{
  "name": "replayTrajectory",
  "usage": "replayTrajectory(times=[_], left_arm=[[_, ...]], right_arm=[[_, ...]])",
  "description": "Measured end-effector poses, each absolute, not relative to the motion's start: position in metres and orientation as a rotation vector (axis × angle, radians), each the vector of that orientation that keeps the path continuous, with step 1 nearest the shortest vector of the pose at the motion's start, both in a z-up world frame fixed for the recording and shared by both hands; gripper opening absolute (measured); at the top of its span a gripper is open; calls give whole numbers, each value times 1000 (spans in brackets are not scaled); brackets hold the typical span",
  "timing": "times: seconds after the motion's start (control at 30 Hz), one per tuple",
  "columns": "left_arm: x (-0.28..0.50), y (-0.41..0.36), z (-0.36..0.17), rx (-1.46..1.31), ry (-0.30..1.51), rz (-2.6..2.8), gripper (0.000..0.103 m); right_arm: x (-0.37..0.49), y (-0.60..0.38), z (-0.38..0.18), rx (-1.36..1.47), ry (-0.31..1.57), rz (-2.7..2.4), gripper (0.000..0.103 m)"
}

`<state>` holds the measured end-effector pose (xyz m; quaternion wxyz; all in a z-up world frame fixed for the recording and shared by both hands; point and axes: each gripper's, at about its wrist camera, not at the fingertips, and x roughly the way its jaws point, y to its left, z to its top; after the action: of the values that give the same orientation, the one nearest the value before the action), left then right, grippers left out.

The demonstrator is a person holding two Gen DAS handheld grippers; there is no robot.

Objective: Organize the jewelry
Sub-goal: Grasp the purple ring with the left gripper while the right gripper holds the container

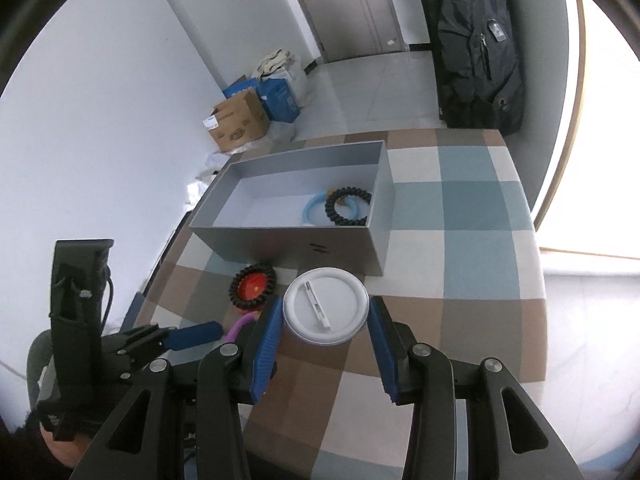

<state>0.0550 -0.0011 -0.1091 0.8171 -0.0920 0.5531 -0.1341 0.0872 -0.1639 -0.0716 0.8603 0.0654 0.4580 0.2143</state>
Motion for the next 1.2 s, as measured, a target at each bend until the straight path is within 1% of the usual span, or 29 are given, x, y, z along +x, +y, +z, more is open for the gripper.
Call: replayTrajectory(times=[0.13, 0.17, 0.23, 0.27, 0.3, 0.33, 0.53, 0.8, 1.2], left_arm=[[57, 3, -108, -211, 1178, -257, 77], [55, 3, -107, -194, 1176, -241, 75], [58, 3, -106, -167, 1171, -225, 64], [58, 4, -105, -171, 1171, -228, 61], [58, 6, -104, -184, 1171, -239, 53], [58, 6, -104, -195, 1174, -249, 50], [63, 6, -106, -225, 1179, -260, 48], [63, 17, -106, -343, 1191, -286, 48], [60, 32, -87, -443, 1144, -355, 48]], right_arm=[[88, -167, -72, 150, 966, 446, 42], [88, -167, -73, 152, 968, 447, 42], [88, -167, -73, 147, 970, 444, 42], [88, -166, -73, 144, 970, 444, 42], [88, -166, -73, 144, 969, 445, 42], [88, -166, -72, 144, 969, 447, 42], [88, -163, -72, 139, 965, 450, 42], [88, -164, -74, 166, 979, 458, 42], [90, -161, -71, 168, 970, 465, 42]])
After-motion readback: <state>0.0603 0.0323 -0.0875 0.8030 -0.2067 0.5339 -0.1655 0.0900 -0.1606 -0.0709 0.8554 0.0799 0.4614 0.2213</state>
